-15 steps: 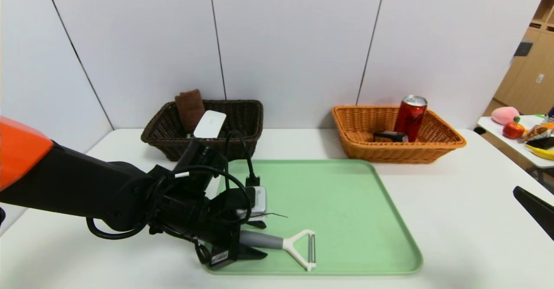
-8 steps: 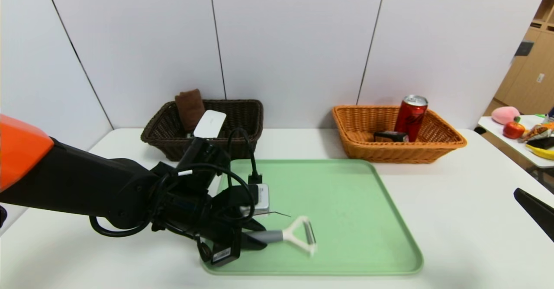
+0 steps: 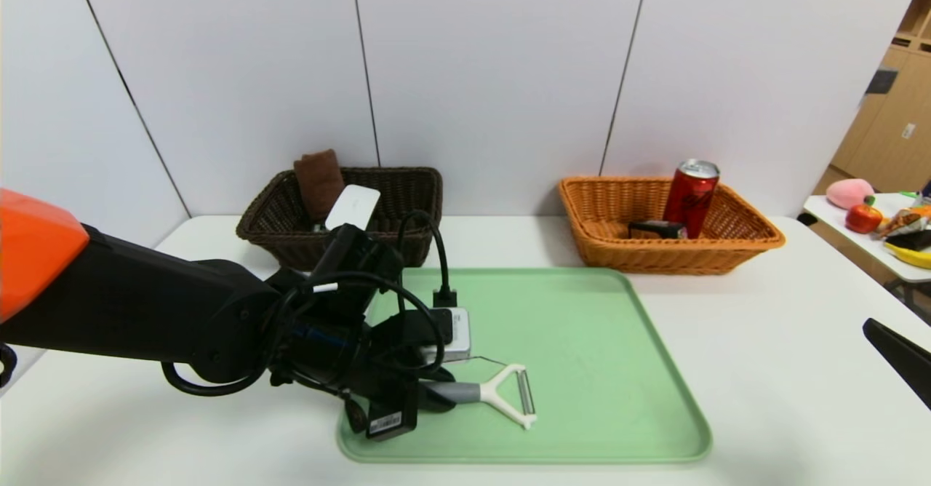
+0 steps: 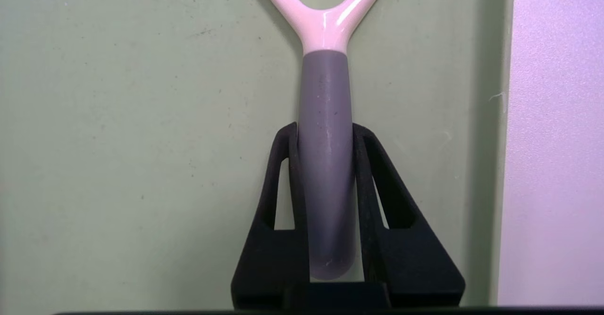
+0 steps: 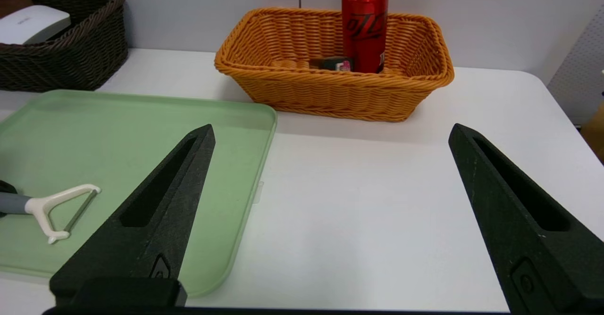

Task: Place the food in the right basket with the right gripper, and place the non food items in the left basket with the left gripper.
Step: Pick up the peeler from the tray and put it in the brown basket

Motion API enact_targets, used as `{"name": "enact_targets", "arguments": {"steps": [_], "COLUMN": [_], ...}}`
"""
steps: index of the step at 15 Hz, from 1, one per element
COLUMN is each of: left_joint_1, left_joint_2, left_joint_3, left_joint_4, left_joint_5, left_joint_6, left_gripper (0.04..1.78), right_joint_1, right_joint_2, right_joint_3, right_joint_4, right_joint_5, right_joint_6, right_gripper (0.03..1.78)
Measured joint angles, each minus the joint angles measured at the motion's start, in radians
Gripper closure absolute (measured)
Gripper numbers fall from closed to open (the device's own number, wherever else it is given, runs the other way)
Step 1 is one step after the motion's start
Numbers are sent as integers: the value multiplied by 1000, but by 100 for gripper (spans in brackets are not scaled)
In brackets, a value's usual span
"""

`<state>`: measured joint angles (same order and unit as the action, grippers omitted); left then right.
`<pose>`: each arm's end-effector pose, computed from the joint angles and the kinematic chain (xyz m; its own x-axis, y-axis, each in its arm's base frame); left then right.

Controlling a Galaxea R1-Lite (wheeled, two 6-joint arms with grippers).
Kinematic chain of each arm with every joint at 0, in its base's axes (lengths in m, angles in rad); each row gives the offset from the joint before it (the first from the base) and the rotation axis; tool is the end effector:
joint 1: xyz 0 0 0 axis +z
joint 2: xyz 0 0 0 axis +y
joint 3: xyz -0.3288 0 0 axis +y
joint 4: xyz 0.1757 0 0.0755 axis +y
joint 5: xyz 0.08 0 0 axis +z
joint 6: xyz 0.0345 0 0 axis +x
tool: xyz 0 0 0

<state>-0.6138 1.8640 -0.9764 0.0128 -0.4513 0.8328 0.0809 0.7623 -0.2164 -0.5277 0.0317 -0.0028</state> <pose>0.2640 -0.2044 0.1392 0.2058 -0.6786 -0.7051 0.9716 0.0560 0.2297 0.0657 0.0064 0.1983 0.9935 0.1123 -0.0182 -0.1124 0.9937 -0.0022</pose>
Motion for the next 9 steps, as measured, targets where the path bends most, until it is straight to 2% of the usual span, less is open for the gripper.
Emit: {"name": "enact_targets", "arguments": {"steps": [2, 5, 7, 9], "left_joint_1": [0, 1, 18, 80], "left_joint_2": [0, -6, -13, -16], "left_joint_3": [-40, -159, -237, -276], "left_joint_4": [-3, -21, -103, -223], "left_joint_5": [-2, -5, 0, 14], "left_joint_6": [-23, -143, -255, -339], "left_gripper": [150, 150, 150, 150], "right_joint_1": [0, 0, 0, 0], "right_joint_2": [1, 1, 1, 1], "right_joint_3": [3, 1, 0, 0], "right_joint_4": [0, 0, 0, 0], "right_joint_5": [0, 5, 14, 16], "right_joint_6": [0, -1, -4, -8], "right_gripper": [10, 10, 10, 10]}}
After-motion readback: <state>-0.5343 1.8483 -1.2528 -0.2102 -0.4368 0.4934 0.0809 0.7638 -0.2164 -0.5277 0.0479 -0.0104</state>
